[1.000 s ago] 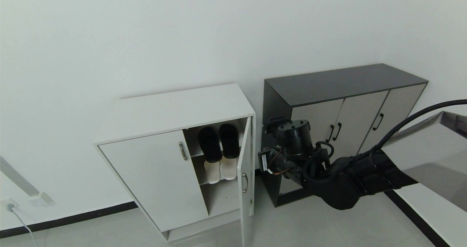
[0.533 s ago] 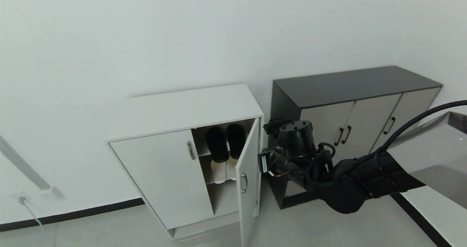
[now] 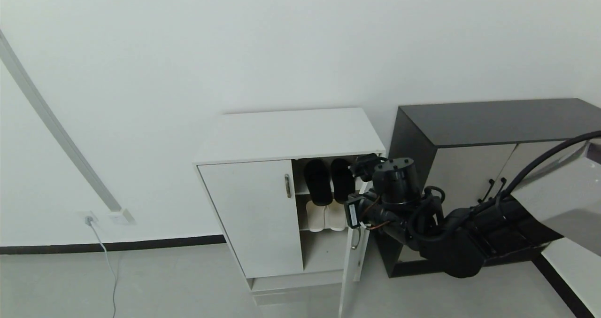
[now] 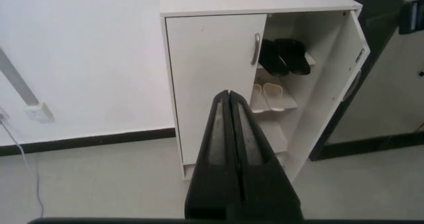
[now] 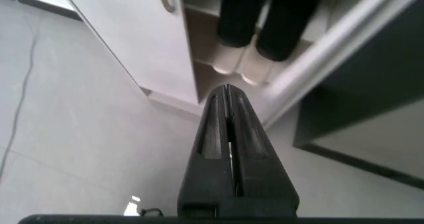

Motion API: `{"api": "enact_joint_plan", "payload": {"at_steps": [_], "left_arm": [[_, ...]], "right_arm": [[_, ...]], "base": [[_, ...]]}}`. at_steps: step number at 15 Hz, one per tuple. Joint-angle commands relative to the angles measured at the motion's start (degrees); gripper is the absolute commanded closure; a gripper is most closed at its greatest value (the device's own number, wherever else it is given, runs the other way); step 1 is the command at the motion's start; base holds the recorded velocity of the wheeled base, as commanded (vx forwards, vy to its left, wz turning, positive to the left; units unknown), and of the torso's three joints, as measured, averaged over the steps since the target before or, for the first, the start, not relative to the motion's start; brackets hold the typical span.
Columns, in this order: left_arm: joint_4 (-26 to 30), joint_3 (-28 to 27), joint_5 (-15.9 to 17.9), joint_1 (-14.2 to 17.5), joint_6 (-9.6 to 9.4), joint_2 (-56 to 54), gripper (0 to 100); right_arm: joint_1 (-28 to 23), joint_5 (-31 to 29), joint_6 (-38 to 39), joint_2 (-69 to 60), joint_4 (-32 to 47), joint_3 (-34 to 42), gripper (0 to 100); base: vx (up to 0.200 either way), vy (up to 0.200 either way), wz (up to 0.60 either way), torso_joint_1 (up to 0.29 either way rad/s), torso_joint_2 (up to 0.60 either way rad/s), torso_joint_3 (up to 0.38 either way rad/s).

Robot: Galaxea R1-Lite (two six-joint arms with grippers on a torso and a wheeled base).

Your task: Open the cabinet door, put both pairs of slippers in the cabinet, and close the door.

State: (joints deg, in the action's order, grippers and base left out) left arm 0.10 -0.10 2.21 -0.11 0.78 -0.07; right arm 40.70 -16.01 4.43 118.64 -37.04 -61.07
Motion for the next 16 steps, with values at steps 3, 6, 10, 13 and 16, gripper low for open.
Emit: {"api": "enact_joint_plan", "payload": {"at_steps": [3, 6, 10, 13, 16], "left_arm": [[0.0, 0.0, 0.0, 0.0, -0.08, 0.1, 100], [0.1, 0.0, 0.1, 0.0, -0.08, 0.1, 100], [0.0, 0.0, 0.1, 0.0, 0.01, 0.1, 100], [0.0, 0.0, 0.1, 0.0, 0.01, 0.1, 100], [0.0, 0.0, 0.0, 0.0, 0.01, 0.1, 100]], "right_arm": [[-2.8, -0.2, 0.1, -5.0, -0.2, 8.9, 100], [-4.0, 0.5, 0.5, -7.0, -1.7, 15.2, 100], [-4.0, 0.6, 0.3, -4.9, -5.6, 18.5, 100], [-4.0, 1.4, 0.1, -2.6, -5.7, 17.9, 100], [-4.1, 1.5, 0.1, 0.1, -6.6, 15.9, 100]], "base": [[0.0, 0.0, 0.0, 0.0, 0.0, 0.0], [0.133, 0.0, 0.0, 0.002, 0.0, 0.0], [0.1, 0.0, 0.0, 0.0, 0.0, 0.001], [0.0, 0.0, 0.0, 0.0, 0.0, 0.0], [0.0, 0.0, 0.0, 0.0, 0.0, 0.0]]}}
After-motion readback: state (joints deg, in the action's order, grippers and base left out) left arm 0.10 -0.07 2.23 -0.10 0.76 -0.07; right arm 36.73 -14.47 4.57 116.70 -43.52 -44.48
